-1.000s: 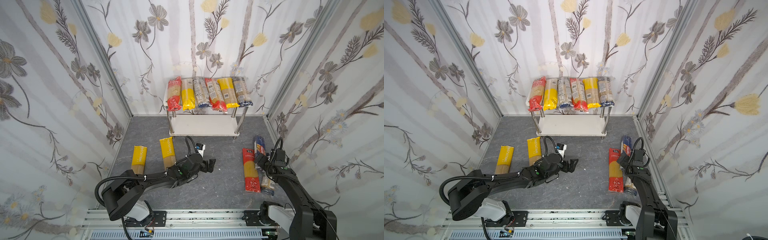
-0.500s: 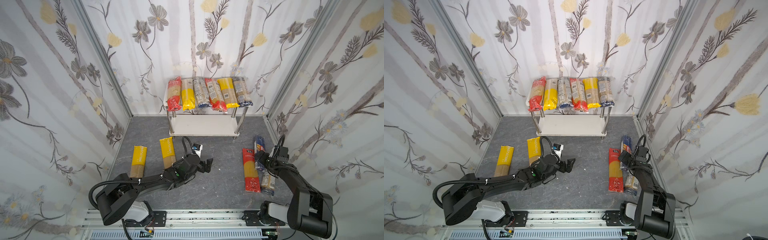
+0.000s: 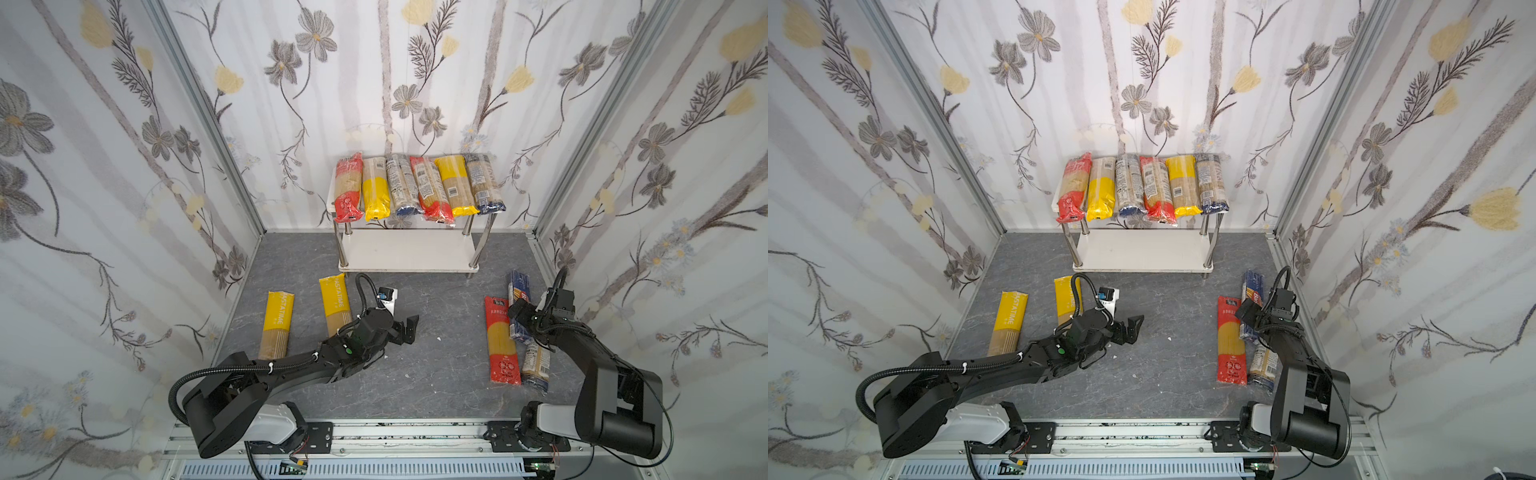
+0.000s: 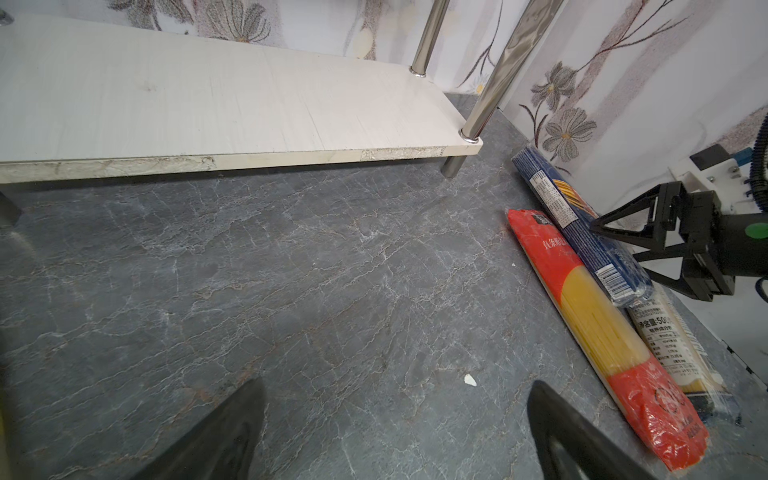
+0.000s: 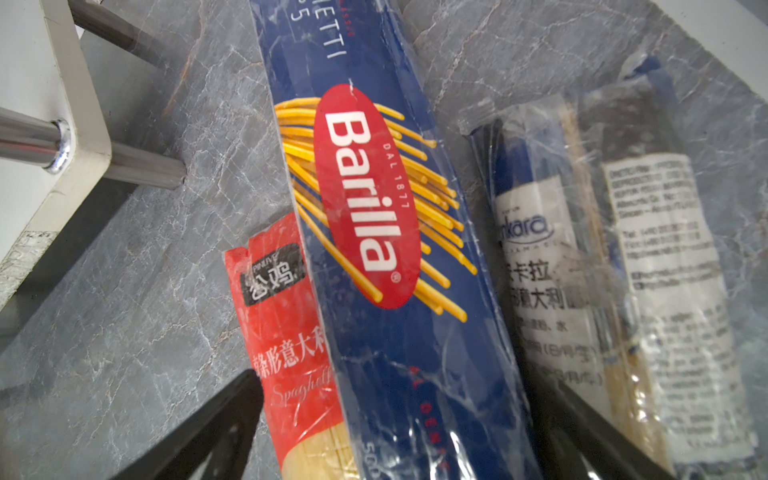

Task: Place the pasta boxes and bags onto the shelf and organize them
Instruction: 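Lower the right gripper onto the blue Barilla box and close it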

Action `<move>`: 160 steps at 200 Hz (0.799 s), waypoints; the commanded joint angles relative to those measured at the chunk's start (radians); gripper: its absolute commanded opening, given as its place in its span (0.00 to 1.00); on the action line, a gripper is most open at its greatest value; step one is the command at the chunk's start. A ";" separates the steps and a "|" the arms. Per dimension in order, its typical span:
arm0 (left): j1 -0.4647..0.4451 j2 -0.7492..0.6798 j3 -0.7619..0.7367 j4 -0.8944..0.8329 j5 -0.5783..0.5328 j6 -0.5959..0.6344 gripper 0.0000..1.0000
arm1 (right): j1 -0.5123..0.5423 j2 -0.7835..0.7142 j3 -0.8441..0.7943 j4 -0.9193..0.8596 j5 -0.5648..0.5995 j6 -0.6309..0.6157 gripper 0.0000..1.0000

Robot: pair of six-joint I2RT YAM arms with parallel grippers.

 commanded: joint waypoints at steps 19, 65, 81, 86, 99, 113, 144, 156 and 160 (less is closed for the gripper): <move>0.020 -0.034 -0.016 0.024 -0.008 0.012 1.00 | 0.000 0.042 0.043 0.022 -0.008 -0.017 1.00; 0.047 -0.075 -0.045 0.020 -0.014 0.015 1.00 | 0.028 0.067 0.056 -0.002 0.029 -0.035 1.00; 0.061 -0.118 -0.057 0.018 -0.013 0.010 1.00 | 0.055 0.074 0.054 -0.010 0.048 -0.036 1.00; 0.063 -0.125 -0.058 0.015 -0.011 0.007 1.00 | 0.064 0.076 0.054 -0.013 0.055 -0.035 1.00; 0.070 -0.141 -0.064 0.009 -0.003 -0.001 1.00 | 0.087 0.081 0.051 -0.013 0.063 -0.032 1.00; 0.073 -0.157 -0.068 -0.001 0.004 -0.012 1.00 | 0.108 0.085 0.048 -0.005 0.065 -0.026 0.97; 0.073 -0.209 -0.090 -0.025 0.004 -0.028 1.00 | 0.148 0.129 0.060 -0.022 0.078 -0.019 0.82; 0.073 -0.234 -0.102 -0.036 0.003 -0.029 1.00 | 0.156 0.120 0.055 -0.024 0.082 -0.013 0.73; 0.072 -0.242 -0.104 -0.042 0.001 -0.029 1.00 | 0.156 0.116 0.051 -0.022 0.082 -0.011 0.70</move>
